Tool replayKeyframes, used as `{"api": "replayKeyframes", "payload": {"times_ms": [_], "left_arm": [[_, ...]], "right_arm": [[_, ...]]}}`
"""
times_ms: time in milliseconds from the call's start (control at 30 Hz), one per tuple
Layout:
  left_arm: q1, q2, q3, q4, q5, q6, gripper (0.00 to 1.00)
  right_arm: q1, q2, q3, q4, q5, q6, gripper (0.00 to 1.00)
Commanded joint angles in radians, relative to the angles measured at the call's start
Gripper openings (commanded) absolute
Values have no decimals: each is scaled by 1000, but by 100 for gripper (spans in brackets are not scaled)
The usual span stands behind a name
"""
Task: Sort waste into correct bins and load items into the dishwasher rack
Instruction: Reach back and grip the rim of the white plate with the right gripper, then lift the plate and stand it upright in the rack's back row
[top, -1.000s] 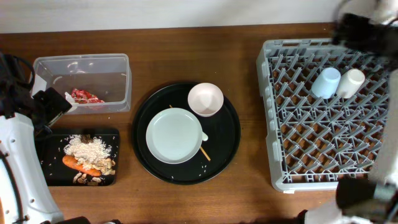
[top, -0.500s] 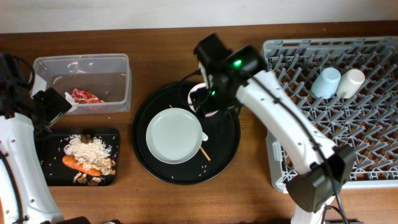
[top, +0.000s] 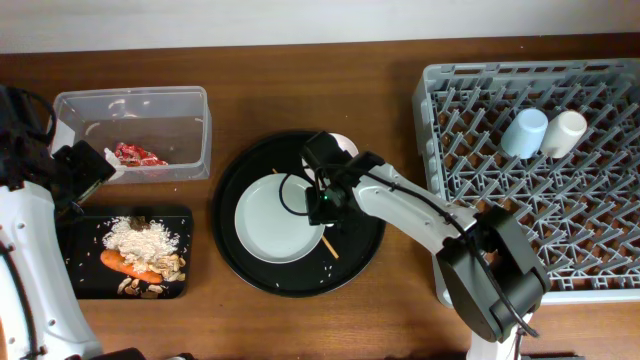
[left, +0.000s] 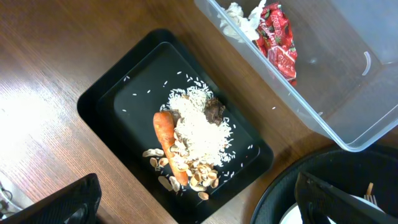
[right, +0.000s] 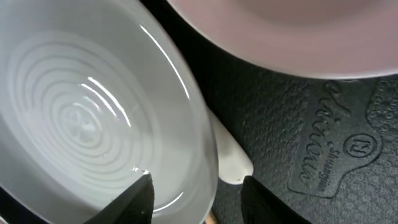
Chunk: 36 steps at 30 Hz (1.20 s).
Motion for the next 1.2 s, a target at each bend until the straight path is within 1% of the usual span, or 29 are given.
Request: {"api": "replayKeyframes", "payload": {"times_ms": [0, 33, 100, 167, 400, 467, 500, 767, 867, 967, 1100, 1167], "left_arm": [[4, -3, 8, 2, -4, -13, 99], [4, -3, 8, 2, -4, -13, 99], [4, -3, 8, 2, -4, -13, 99], [4, -3, 8, 2, -4, -13, 99], [4, -3, 8, 2, -4, -13, 99], [4, -3, 8, 2, -4, -13, 99], [4, -3, 8, 2, -4, -13, 99], [4, -3, 8, 2, -4, -13, 99], [4, -3, 8, 2, -4, -13, 99], [4, -3, 8, 2, -4, -13, 99], [4, -3, 8, 2, -4, -13, 99], [4, -3, 8, 2, -4, -13, 99]], "right_arm": [[6, -10, -27, 23, 35, 13, 43], [6, -10, -27, 28, 35, 13, 38], [6, -10, -27, 32, 35, 13, 24], [6, -10, -27, 32, 35, 13, 22], [6, 16, -27, 43, 35, 13, 23], [6, 16, -27, 55, 35, 13, 16], [6, 16, -27, 62, 35, 13, 5], [6, -6, -27, 22, 27, 12, 4], [6, -90, -27, 1, -3, 8, 4], [5, -189, -27, -3, -93, -44, 4], [-2, -306, -27, -25, -89, -45, 4], [-38, -369, -26, -26, -68, -66, 4]]}}
